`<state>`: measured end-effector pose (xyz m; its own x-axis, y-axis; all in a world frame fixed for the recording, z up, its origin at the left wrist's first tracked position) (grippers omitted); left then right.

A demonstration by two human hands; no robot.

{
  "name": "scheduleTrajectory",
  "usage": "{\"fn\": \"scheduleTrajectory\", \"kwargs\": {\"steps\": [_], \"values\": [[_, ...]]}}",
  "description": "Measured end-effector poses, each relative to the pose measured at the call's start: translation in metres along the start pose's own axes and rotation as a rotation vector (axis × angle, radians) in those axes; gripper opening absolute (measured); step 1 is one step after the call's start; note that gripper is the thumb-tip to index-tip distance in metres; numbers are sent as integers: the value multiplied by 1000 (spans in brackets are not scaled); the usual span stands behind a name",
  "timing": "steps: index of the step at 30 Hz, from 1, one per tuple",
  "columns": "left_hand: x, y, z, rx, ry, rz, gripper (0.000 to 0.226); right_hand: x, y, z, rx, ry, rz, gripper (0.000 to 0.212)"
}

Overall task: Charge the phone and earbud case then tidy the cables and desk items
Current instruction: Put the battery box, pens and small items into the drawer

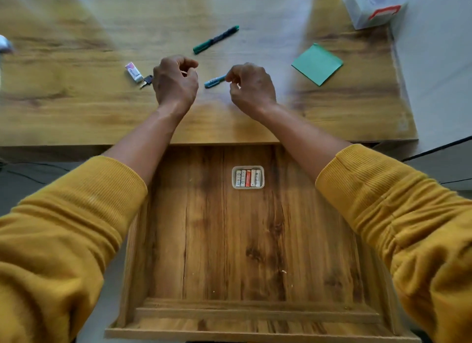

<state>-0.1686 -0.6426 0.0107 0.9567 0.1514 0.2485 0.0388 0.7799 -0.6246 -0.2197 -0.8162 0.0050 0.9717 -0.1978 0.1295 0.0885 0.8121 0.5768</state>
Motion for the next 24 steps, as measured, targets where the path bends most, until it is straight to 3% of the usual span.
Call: {"fn": "scheduleTrajectory", "kwargs": {"steps": [11,24], "values": [[85,6,-63,146,52,-95,37,55,-1,-34,-226,78,201,37],[88,22,-74,145,104,-20,20,55,-3,-49,-361,7,230,25]]}}
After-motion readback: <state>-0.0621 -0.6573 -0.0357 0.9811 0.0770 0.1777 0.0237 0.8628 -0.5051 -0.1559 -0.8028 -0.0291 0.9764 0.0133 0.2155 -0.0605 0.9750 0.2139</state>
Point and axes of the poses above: each hand's wrist, its own x-axis towards the middle knuckle, its own z-axis out of the back of the hand, y = z × x, the point moved 3 cm from there along x, towards the middle knuckle, and after that the axes turned 7 degrees about -y, right-handed, at the moved point
